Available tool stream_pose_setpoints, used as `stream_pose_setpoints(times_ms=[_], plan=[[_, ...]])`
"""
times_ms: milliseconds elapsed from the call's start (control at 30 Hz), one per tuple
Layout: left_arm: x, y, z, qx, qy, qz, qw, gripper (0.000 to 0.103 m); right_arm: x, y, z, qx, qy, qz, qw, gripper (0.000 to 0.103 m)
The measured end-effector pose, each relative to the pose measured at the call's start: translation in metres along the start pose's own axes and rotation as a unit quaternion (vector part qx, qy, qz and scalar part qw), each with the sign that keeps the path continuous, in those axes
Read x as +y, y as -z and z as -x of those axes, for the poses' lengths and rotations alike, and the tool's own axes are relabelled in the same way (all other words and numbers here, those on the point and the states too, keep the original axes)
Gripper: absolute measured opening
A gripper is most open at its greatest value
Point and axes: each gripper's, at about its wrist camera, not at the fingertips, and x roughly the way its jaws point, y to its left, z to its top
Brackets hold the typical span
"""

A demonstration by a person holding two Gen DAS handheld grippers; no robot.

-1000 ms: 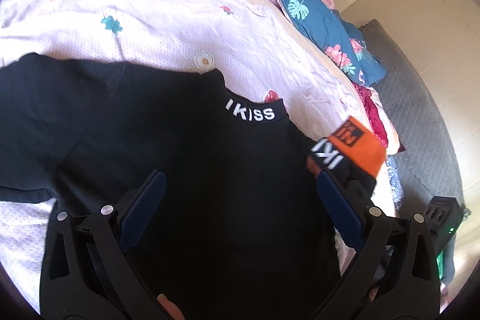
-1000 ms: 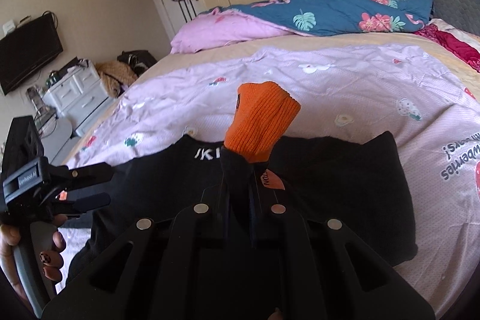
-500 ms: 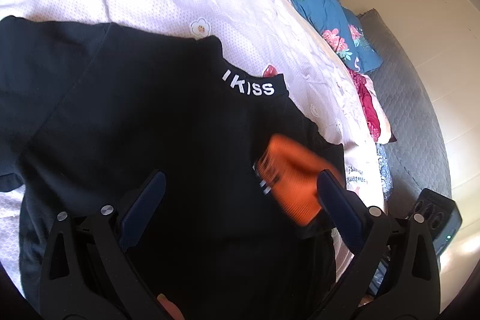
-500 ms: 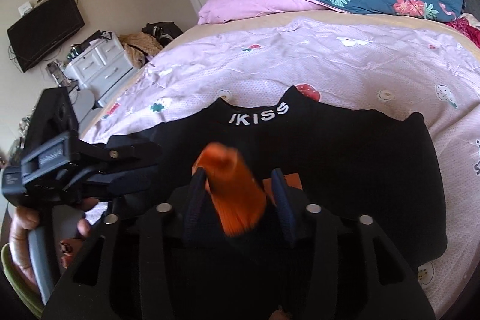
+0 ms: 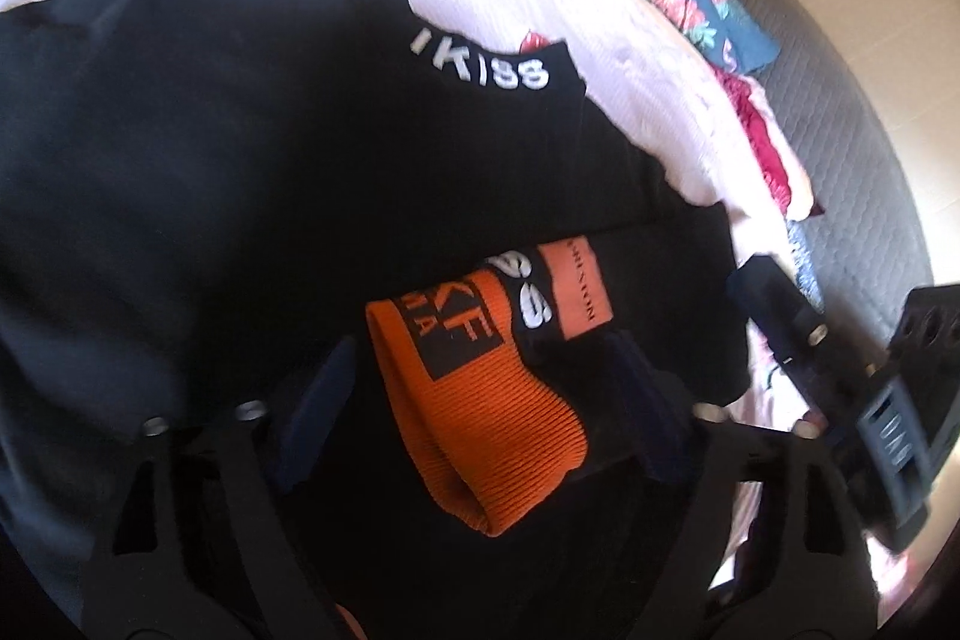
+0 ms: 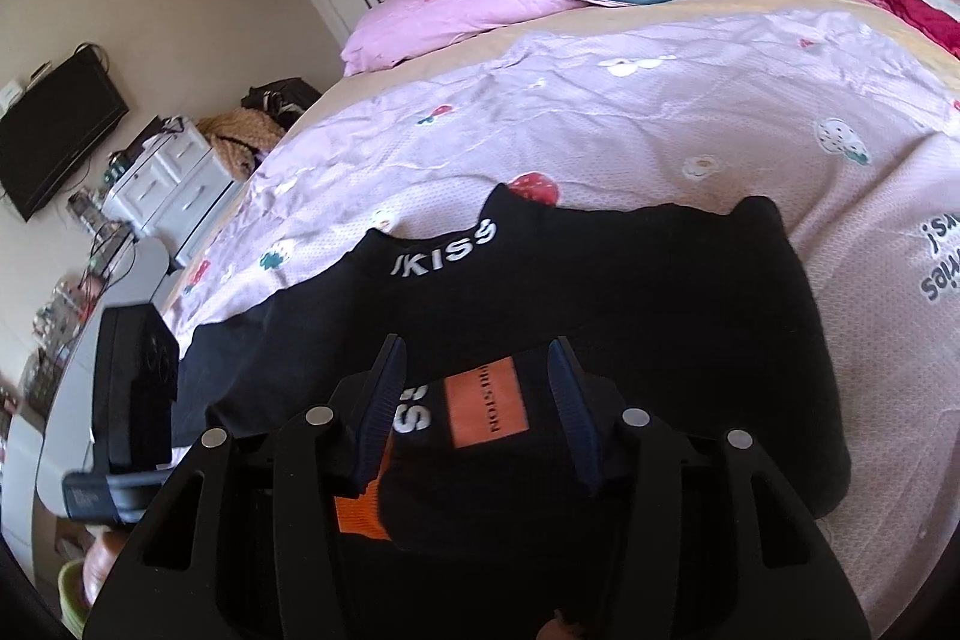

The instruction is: Fold small clothes

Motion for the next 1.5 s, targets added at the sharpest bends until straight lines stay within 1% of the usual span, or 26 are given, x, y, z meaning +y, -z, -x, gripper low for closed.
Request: stream_pose_setpoints(times_ms=[67,100,167,200,233,267,333,367,433,567,767,833,933,1033,1267,1367,1433,1500], plan=[[-0.003,0.002,-0.003,-0.005,-0.017,-0.014,0.9998,0.063,-0.006,-0.001,0.002,-0.003,0.002,-0.010,1.000,0.048],[-0.005,0.002,-0.004,-0.010,-0.028,-0.023,0.9993,0.058,-0.010,-0.002,0.004,-0.005,0.004,-0.016,1.000,0.048],[-0.010,0.002,-0.003,-0.022,-0.041,-0.040,0.9981,0.042,-0.017,-0.003,0.006,-0.009,0.008,-0.027,1.000,0.048],[-0.011,0.002,-0.002,-0.026,-0.043,-0.044,0.9978,0.027,-0.019,-0.003,0.007,-0.010,0.010,-0.032,0.999,0.048],[-0.012,0.002,-0.002,-0.029,-0.043,-0.048,0.9975,0.022,-0.022,-0.004,0.008,-0.010,0.011,-0.038,0.999,0.048],[-0.013,0.001,-0.001,-0.030,-0.041,-0.050,0.9975,0.021,-0.024,-0.004,0.009,-0.011,0.012,-0.042,0.999,0.049],[-0.015,0.000,0.004,-0.039,-0.036,-0.055,0.9971,0.012,-0.028,-0.006,0.010,-0.013,0.014,-0.047,0.999,0.049],[-0.016,0.000,0.009,-0.046,-0.027,-0.059,0.9968,0.011,-0.029,-0.006,0.010,-0.014,0.016,-0.049,0.999,0.049],[-0.023,-0.001,0.021,-0.065,-0.019,-0.072,0.9951,0.009,-0.032,-0.007,0.012,-0.018,0.020,-0.053,0.998,0.049],[-0.036,-0.003,0.048,-0.107,-0.021,-0.100,0.9890,0.008,-0.041,-0.010,0.018,-0.026,0.042,-0.062,0.997,0.049],[-0.039,-0.007,0.090,-0.159,0.002,-0.095,0.9827,0.007,-0.054,-0.013,0.024,-0.036,0.047,-0.084,0.995,0.049],[-0.040,-0.007,0.097,-0.166,0.006,-0.094,0.9815,0.007,-0.055,-0.013,0.025,-0.038,0.046,-0.087,0.994,0.049],[-0.043,-0.003,0.102,-0.171,0.010,-0.091,0.9811,0.007,-0.054,-0.013,0.024,-0.035,0.047,-0.086,0.995,0.049],[-0.036,0.000,0.105,-0.168,0.015,-0.085,0.9819,0.007,-0.052,-0.012,0.022,-0.032,0.045,-0.084,0.995,0.049],[-0.017,-0.002,0.111,-0.169,-0.002,-0.067,0.9834,0.007,-0.047,-0.012,0.022,-0.035,0.054,-0.074,0.995,0.049],[-0.010,-0.005,0.113,-0.172,-0.022,-0.064,0.9828,0.007,-0.046,-0.013,0.023,-0.037,0.057,-0.068,0.995,0.049],[-0.004,-0.005,0.111,-0.168,-0.023,-0.057,0.9838,0.007,-0.046,-0.014,0.024,-0.039,0.063,-0.064,0.995,0.049],[0.002,-0.007,0.107,-0.160,-0.036,-0.053,0.9850,0.007,-0.046,-0.013,0.023,-0.038,0.070,-0.060,0.995,0.049]])
